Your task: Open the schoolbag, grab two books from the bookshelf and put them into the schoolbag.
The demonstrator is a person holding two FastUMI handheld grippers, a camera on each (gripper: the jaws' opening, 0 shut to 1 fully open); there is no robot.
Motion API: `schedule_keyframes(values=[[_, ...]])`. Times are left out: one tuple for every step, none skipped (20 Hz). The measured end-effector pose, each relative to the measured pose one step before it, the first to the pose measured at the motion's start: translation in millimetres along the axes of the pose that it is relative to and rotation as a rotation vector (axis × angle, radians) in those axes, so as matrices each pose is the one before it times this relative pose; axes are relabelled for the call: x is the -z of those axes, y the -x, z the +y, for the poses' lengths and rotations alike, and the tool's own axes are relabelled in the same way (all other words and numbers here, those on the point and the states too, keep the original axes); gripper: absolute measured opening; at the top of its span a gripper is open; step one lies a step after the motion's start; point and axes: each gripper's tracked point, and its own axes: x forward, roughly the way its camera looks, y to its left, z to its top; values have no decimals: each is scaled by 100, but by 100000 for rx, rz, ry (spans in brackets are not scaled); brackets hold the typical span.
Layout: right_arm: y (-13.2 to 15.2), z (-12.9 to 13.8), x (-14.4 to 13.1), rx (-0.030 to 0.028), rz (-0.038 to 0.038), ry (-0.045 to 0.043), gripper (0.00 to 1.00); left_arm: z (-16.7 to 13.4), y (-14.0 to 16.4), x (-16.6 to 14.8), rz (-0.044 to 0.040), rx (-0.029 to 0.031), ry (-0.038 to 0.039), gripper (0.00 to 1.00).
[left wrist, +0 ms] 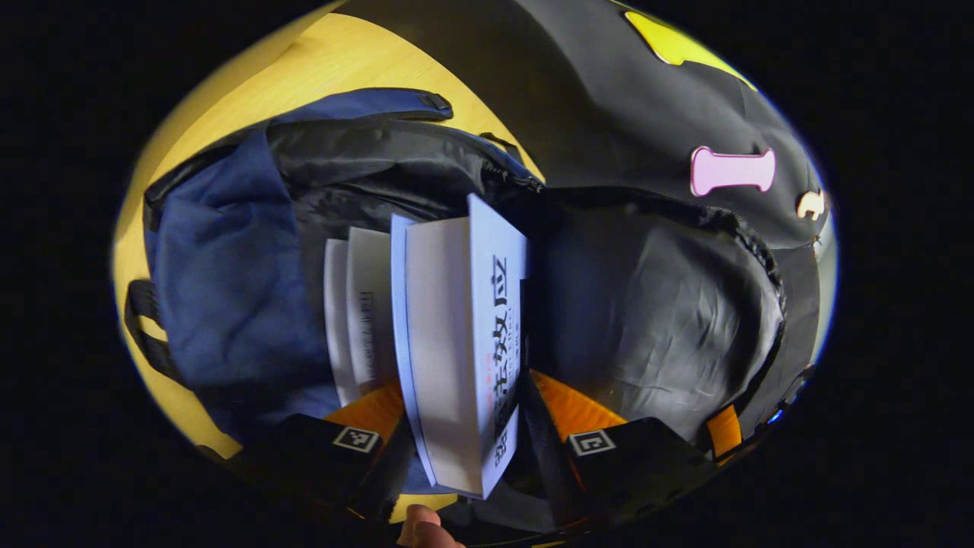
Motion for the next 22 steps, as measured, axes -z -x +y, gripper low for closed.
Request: schedule_keyframes(values=[[-129,110,38,-445,351,-410,0,95,587,533,1578,-2815,-1673,86],[-132,65,9,-361,155,-402,0,327,798,-401,436,-4519,-2069,100],[-142,219,-10,-465,118,-241,0,575,822,18,309,-4736,-1892,100],[-93,203,-101,-357,-149,-190,0,299,563,-243,-630,-3395,-1967,97],[-34,269,-11,-538,-139,75,0,107,909,-351,-1778,-2631,-3092,97],[-2,182,-45,-374,-212,182,0,450,900,-514,-2194,-3378,-4146,100],[-32,229,-59,-371,-71,-8,0,525,1036,-631,-2733,-3920,-4708,97],[6,206,-101,-319,-138,-114,0,789,1308,-704,-2661,-4368,-4682,97],[-45,233,84,-290,-19,-140,0,898,1332,-746,-2352,-4920,-4504,97],[88,300,-54,-417,-247,-161,0,753,782,-394,-2468,-3944,-4176,97],[149,243,-9,-362,-274,-7,0,660,987,-401,-2318,-3412,-3857,97],[88,308,-19,-422,-354,-72,0,679,1023,-298,-1518,-2886,-3779,97],[70,346,72,-346,-342,-80,0,459,937,-118,-1047,-2285,-3124,97],[186,344,58,-324,-177,-50,0,234,1007,107,252,-1159,-2229,97],[50,302,-26,-61,-260,-51,0,354,1010,233,270,-1429,-1575,97],[64,332,52,-161,-327,22,0,708,944,359,418,-1867,-1919,96],[71,376,110,-149,-350,-30,0,540,965,225,-609,-1694,-1516,97],[156,421,25,-128,-336,-17,0,693,962,-144,-1814,-2117,-1597,97],[26,572,11,-401,-240,195,0,907,1086,-277,-3019,-2626,-1255,96],[-1,605,72,-289,-200,243,0,889,1121,-519,-3913,-2243,-597,97],[-6,623,124,-270,-243,371,0,751,1166,-709,-4688,-1684,29,97],[-17,660,136,-303,-212,541,0,623,1250,-814,-5372,-1305,240,97]])
